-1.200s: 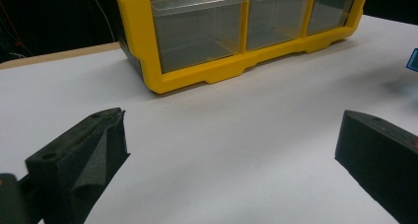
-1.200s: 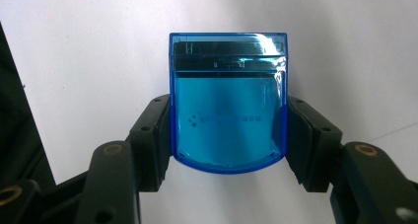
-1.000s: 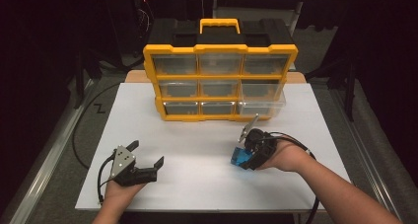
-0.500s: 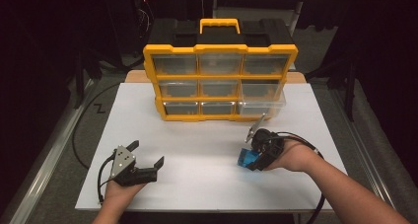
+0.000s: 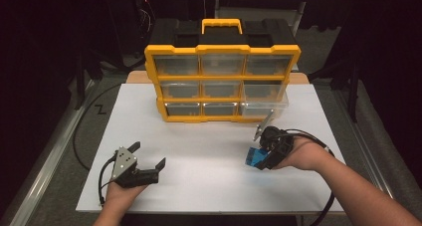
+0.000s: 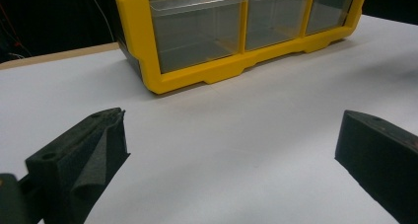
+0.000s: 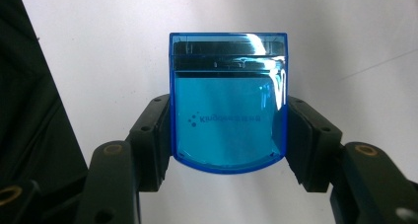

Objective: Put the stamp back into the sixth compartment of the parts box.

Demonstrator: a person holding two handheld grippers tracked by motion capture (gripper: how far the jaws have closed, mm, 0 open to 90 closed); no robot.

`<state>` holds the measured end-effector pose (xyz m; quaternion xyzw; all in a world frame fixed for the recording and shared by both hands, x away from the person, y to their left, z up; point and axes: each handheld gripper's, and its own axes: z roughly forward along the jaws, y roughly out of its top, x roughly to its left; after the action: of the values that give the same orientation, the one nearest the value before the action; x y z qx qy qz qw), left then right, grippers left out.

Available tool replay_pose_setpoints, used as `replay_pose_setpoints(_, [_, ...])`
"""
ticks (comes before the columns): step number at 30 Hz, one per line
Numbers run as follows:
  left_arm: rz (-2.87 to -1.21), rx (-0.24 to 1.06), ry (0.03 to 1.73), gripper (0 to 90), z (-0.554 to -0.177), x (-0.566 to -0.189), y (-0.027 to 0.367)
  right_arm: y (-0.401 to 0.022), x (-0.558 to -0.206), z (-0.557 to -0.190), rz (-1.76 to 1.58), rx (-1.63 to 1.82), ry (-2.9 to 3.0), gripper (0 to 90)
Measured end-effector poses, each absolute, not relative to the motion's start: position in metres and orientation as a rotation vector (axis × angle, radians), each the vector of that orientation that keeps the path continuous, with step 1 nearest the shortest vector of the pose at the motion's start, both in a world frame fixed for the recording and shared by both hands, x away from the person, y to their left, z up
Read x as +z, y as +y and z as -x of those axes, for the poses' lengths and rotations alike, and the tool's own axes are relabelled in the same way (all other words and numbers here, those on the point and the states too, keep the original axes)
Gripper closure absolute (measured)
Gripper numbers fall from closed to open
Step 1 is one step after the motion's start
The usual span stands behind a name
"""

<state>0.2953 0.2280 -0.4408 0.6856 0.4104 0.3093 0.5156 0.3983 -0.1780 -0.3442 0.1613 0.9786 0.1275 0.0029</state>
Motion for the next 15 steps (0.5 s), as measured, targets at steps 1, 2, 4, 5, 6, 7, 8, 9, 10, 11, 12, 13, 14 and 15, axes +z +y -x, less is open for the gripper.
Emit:
replay_pose_setpoints(1, [-1.646, 0.743, 0.986, 0.3, -0.295, -0.441, 0.228, -0.179, -0.343, -0.398, -0.511, 0.405, 3.069, 44.2])
replay_pose_setpoints(2, [-1.647, 0.743, 0.986, 0.3, -0.295, -0.441, 0.228, -0.180, -0.341, -0.399, -0.516, 0.413, 3.074, 44.2])
replay_pose_setpoints(4, [-1.646, 0.742, 0.987, 0.3, -0.295, -0.441, 0.228, -0.182, -0.337, -0.400, -0.511, 0.417, 3.072, 44.2])
replay_pose_setpoints(5, [-1.644, 0.741, 0.988, 0.3, -0.295, -0.441, 0.228, -0.182, -0.336, -0.399, -0.513, 0.415, 3.068, 44.2])
replay_pose_setpoints(6, [-1.642, 0.742, 0.989, 0.3, -0.295, -0.441, 0.228, -0.184, -0.333, -0.400, -0.507, 0.421, 3.068, 44.2])
replay_pose_setpoints(7, [-1.642, 0.741, 0.989, 0.3, -0.295, -0.441, 0.228, -0.185, -0.332, -0.401, -0.507, 0.430, 3.065, 44.2])
replay_pose_setpoints(8, [-1.643, 0.741, 0.989, 0.3, -0.295, -0.441, 0.228, -0.185, -0.329, -0.400, -0.514, 0.422, 3.063, 44.2])
replay_pose_setpoints(9, [-1.643, 0.741, 0.989, 0.4, -0.295, -0.441, 0.228, -0.186, -0.328, -0.401, -0.496, 0.421, 3.060, 44.2])
replay_pose_setpoints(10, [-1.644, 0.741, 0.989, 0.3, -0.295, -0.441, 0.228, -0.186, -0.325, -0.401, -0.488, 0.420, 3.059, 44.2])
replay_pose_setpoints(11, [-1.646, 0.741, 0.989, 0.3, -0.295, -0.441, 0.228, -0.187, -0.324, -0.401, -0.482, 0.421, 3.057, 44.2])
replay_pose_setpoints(12, [-1.647, 0.741, 0.989, 0.3, -0.295, -0.441, 0.228, -0.187, -0.322, -0.401, -0.477, 0.416, 3.057, 44.2])
replay_pose_setpoints(13, [-1.650, 0.741, 0.988, 0.3, -0.295, -0.441, 0.228, -0.188, -0.320, -0.402, -0.478, 0.412, 3.059, 44.2])
replay_pose_setpoints(14, [-1.651, 0.741, 0.987, 0.3, -0.296, -0.441, 0.228, -0.188, -0.319, -0.401, -0.478, 0.411, 3.060, 44.2])
replay_pose_setpoints(15, [-1.647, 0.741, 0.989, 0.3, -0.296, -0.441, 0.228, -0.188, -0.317, -0.402, -0.471, 0.407, 3.062, 44.2])
